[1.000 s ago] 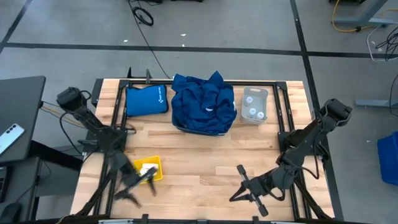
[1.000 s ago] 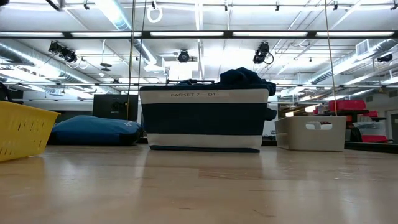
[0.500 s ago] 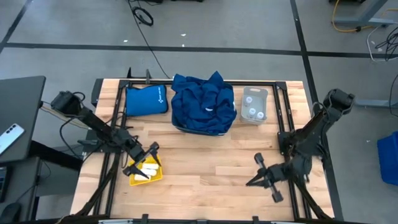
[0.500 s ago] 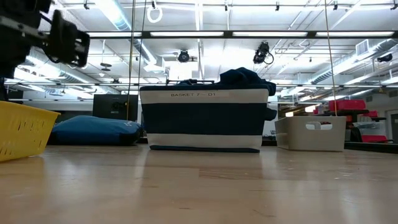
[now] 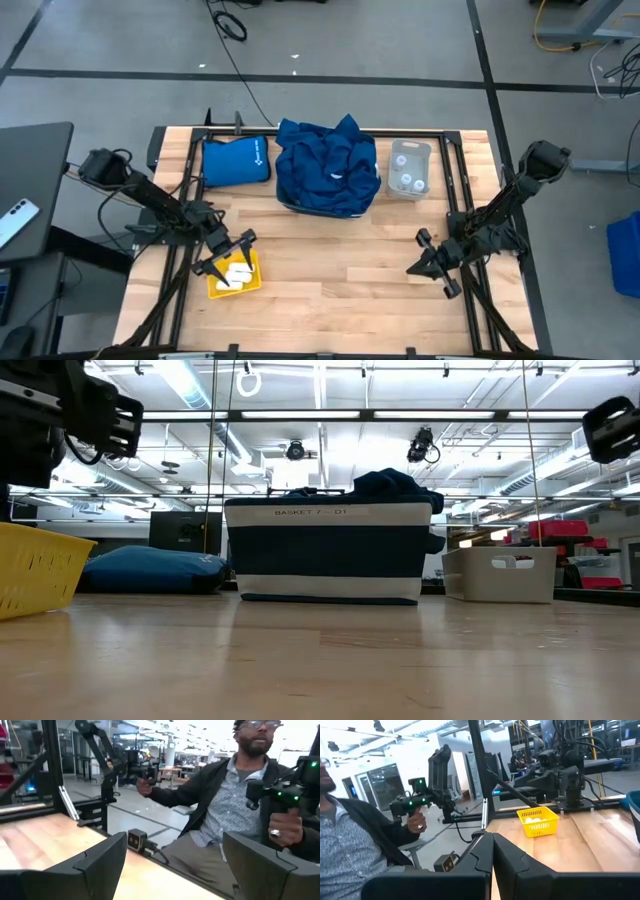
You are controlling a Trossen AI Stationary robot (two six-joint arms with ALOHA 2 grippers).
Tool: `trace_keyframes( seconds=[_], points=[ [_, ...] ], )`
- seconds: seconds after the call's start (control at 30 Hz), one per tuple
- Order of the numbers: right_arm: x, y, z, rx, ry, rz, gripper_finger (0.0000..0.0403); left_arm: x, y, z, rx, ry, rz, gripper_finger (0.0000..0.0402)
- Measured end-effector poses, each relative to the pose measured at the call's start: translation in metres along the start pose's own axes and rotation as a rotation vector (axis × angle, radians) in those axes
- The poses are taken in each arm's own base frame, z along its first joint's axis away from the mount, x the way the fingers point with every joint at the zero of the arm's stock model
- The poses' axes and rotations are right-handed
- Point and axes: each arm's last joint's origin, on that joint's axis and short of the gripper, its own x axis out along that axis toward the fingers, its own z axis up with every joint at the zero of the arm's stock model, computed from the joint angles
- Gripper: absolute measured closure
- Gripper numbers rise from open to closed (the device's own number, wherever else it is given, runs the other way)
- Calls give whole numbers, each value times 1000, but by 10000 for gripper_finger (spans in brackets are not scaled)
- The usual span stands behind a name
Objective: Pick & Place Medicine items
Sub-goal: Return to Home Position
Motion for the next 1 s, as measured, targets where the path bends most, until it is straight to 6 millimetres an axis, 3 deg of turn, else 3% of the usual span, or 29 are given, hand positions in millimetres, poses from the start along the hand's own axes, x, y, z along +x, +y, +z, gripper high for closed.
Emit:
trace_keyframes(
  seconds=[0.3, 0.63, 0.8, 1.0],
  points=[
    [-1, 4, -2, -59, 28, 161, 387, -8, 19, 10, 23, -22, -53, 70],
    [0, 4, -1, -53, 14, 126, 387, -23, 26, 27, 73, -98, 87, 70],
    [0, 0, -2, -60, 14, 18, 387, -36, 29, 25, -19, -43, 192, 70],
    [0, -4, -5, -83, 38, -128, 387, -42, 28, 24, 34, 2, 344, 70]
  ],
)
